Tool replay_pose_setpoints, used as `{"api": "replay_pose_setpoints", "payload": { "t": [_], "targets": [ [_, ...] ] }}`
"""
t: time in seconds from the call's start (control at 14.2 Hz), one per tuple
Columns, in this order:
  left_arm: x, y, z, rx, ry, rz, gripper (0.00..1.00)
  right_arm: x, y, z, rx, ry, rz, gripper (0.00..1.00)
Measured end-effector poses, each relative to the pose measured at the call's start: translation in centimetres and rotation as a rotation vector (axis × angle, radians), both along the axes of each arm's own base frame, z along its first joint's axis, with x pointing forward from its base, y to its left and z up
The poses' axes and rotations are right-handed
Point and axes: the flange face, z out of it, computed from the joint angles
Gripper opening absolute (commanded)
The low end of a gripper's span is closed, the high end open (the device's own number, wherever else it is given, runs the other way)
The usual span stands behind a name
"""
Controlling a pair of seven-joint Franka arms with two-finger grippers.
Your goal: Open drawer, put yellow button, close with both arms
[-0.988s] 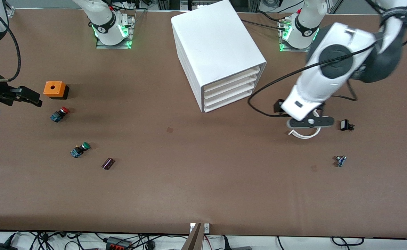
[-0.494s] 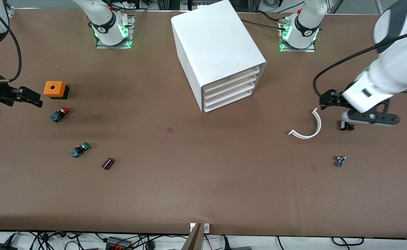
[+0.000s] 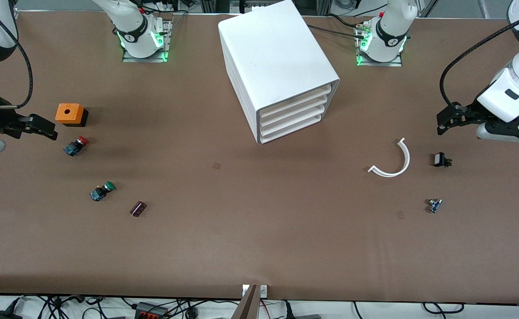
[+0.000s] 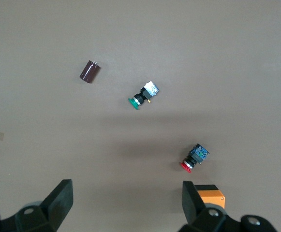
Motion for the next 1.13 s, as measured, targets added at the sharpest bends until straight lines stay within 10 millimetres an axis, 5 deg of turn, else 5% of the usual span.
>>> {"api": "replay_pose_setpoints", "payload": {
  "t": [1.13],
  "targets": [
    [-1.2,-1.6,0.2,0.005,0.050,-0.029,1.00,-0.9,-0.1,1.2,0.001,0.006,-0.003,1.00]
  ]
}}
